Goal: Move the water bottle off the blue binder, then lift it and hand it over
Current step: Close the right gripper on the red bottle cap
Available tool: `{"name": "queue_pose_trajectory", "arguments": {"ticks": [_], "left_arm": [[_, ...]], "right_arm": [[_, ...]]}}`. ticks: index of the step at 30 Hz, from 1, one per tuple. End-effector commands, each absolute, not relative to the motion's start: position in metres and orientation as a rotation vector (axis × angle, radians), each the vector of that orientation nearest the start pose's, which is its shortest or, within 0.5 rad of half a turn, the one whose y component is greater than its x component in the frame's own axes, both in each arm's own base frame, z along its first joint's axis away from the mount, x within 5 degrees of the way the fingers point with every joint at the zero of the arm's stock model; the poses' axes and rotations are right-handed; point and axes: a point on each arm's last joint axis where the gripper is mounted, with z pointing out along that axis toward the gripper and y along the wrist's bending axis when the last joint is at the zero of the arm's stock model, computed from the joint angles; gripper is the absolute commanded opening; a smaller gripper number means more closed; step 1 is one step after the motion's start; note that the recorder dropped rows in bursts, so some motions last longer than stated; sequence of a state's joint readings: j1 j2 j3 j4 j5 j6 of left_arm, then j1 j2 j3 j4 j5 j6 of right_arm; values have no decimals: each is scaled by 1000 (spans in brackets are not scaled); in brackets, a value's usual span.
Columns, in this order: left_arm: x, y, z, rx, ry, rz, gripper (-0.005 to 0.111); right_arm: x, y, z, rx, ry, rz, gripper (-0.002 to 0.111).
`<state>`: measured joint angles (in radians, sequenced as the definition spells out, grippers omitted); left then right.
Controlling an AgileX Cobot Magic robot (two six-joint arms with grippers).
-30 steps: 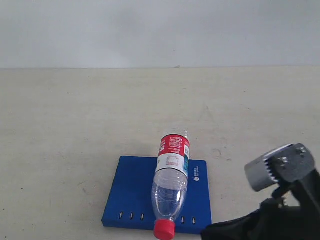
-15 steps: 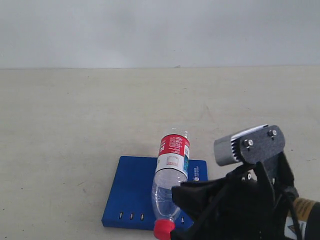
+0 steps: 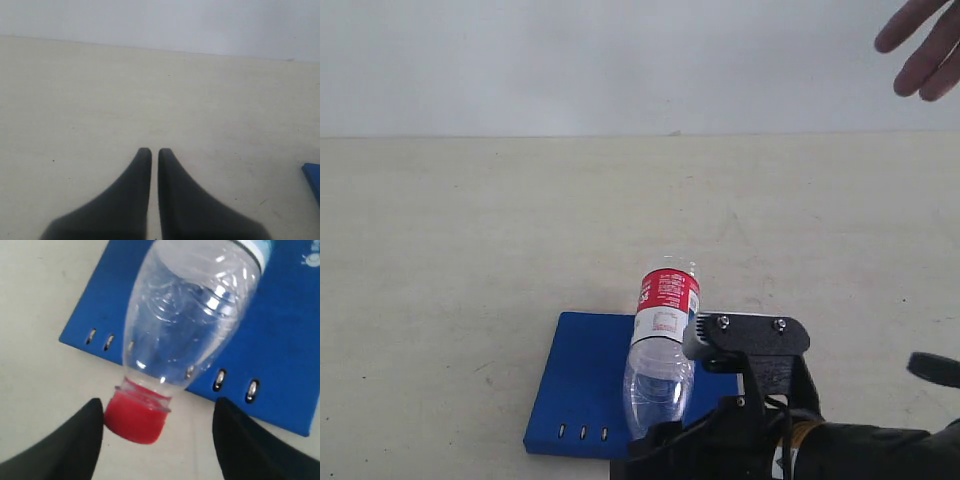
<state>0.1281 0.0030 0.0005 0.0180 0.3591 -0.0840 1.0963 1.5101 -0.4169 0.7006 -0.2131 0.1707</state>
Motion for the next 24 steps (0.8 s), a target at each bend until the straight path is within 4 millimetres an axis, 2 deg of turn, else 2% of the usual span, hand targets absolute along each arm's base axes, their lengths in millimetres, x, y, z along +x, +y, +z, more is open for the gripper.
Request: {"name": "queue_pose_trajectory", "arguments": {"ticks": [1, 6, 12, 24], "left_arm": [[53, 8, 181, -181, 1831, 54, 5], [53, 8, 181, -181, 1831, 54, 5], [53, 8, 181, -181, 1831, 54, 5], [53, 8, 181, -181, 1831, 54, 5]], "right_arm": [[119, 205, 131, -178, 2557, 688, 55], [124, 206, 131, -32, 2523, 729, 55], [130, 207, 137, -2, 2432, 754, 55], [126, 207, 134, 16, 2492, 754, 55]]}}
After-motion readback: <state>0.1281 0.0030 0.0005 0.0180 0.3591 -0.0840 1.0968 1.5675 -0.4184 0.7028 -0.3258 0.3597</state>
